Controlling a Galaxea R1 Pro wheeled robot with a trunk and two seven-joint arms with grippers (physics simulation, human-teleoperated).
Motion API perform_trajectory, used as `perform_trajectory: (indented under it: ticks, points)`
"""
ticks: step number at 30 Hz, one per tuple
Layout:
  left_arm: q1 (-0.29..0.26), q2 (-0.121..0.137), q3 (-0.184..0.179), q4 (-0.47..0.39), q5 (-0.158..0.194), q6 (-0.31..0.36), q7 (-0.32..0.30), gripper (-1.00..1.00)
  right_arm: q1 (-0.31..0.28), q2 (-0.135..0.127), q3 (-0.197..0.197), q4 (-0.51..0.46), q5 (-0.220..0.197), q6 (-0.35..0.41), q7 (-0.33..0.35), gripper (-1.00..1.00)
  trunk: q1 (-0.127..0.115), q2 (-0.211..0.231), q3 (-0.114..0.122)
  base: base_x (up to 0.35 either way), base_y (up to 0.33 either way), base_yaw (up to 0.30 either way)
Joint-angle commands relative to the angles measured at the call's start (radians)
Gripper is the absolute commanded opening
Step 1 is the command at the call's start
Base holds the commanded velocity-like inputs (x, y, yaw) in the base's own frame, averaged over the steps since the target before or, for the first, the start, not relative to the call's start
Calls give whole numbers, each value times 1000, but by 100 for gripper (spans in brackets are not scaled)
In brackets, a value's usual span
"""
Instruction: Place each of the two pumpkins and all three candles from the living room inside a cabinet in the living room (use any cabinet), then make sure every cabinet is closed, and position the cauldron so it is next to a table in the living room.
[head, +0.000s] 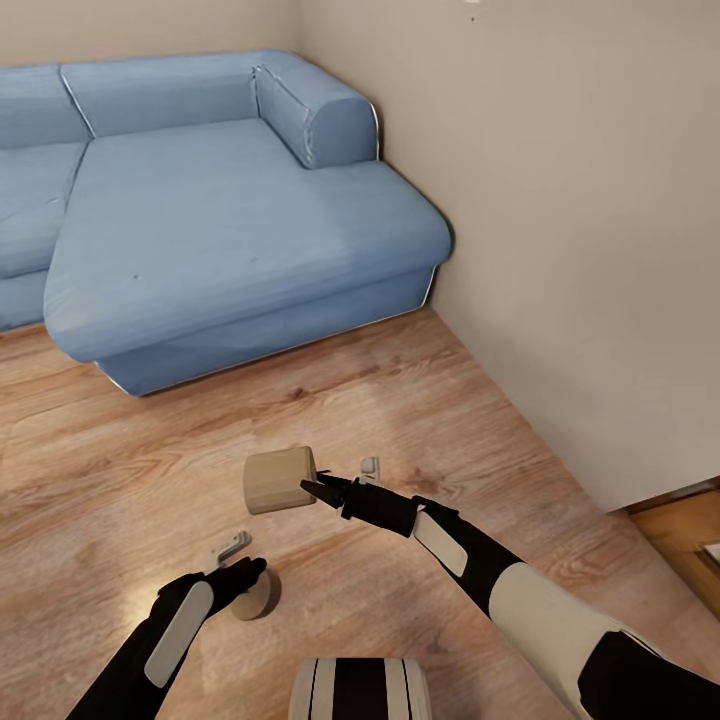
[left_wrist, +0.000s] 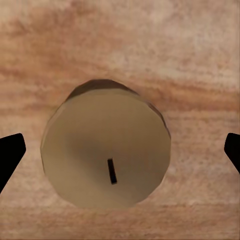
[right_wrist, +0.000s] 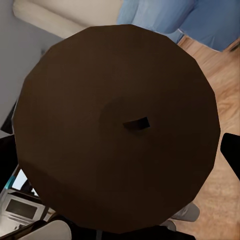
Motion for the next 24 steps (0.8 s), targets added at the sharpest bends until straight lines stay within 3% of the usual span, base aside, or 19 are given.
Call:
perform_trajectory:
  ticks: [1, 13, 24]
  points:
    - [0, 1, -3, -1, 10, 0, 10, 100, -1, 0, 3, 1, -11, 11, 2, -100, 0, 0, -1, 18, 13, 0]
    - [0, 1, -3, -4, 10, 0, 10, 100, -1, 0, 3, 1, -11, 12, 2, -100, 0, 0, -1, 2, 1, 0]
    - [0, 3, 1, -2, 10, -28, 10, 100, -1, -1, 3, 1, -19, 12, 2, -100, 5, -3, -43, 0, 0, 0]
